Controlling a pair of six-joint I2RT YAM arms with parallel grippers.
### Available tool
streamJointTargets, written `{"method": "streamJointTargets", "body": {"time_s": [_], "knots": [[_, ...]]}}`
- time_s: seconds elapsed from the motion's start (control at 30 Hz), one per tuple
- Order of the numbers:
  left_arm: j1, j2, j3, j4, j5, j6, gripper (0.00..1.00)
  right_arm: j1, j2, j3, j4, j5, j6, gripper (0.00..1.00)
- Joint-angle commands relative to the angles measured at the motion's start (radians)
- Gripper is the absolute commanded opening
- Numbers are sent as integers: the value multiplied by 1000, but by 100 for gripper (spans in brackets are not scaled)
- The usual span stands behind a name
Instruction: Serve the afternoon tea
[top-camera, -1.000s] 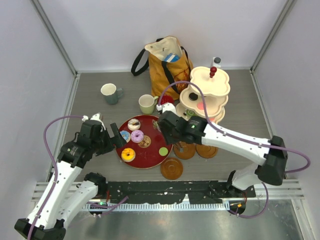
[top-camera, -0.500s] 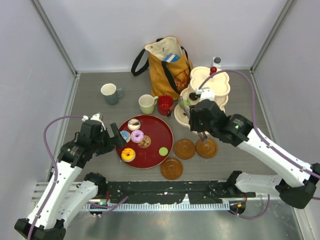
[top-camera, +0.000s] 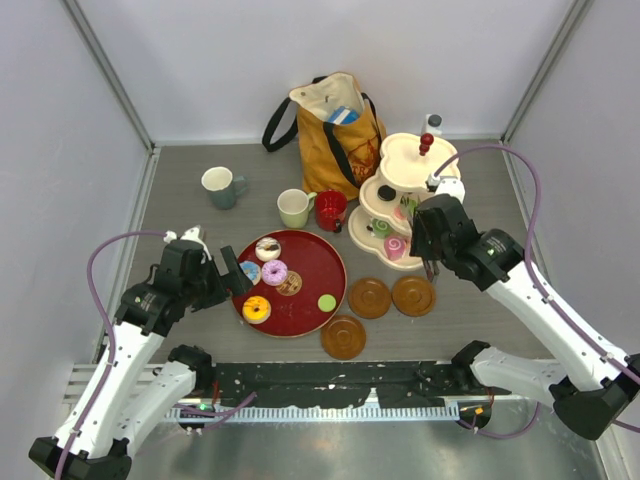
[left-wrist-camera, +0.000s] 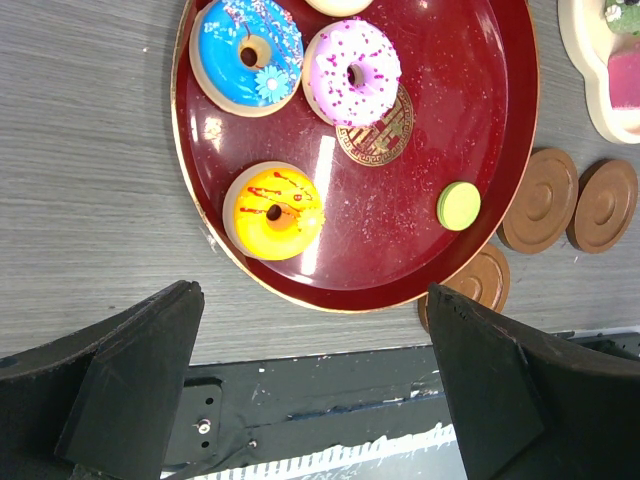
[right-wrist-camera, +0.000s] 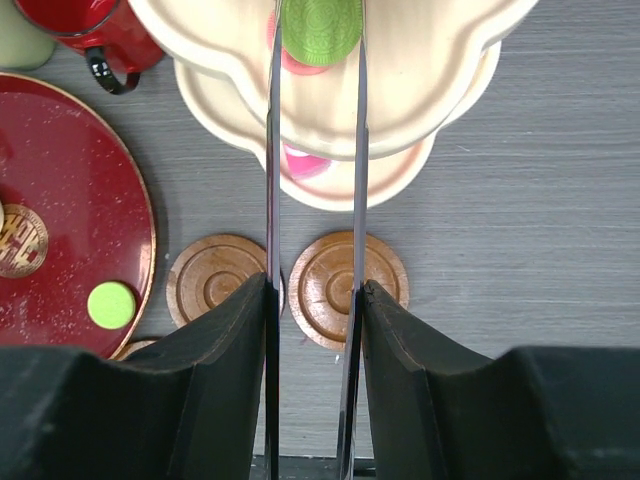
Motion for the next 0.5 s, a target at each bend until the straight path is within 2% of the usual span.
{"method": "streamJointTargets", "body": {"time_s": [0.0,0.33,0.47], "knots": [[5,0,0,32,2,5,100,-31,-20,-1,24,33,-12,43],[5,0,0,32,3,5,100,-108,-15,-34,15,36,-15,45],[4,-2,2,30,0,5,100,-120,-18,-37,12,38,-15,50]]}}
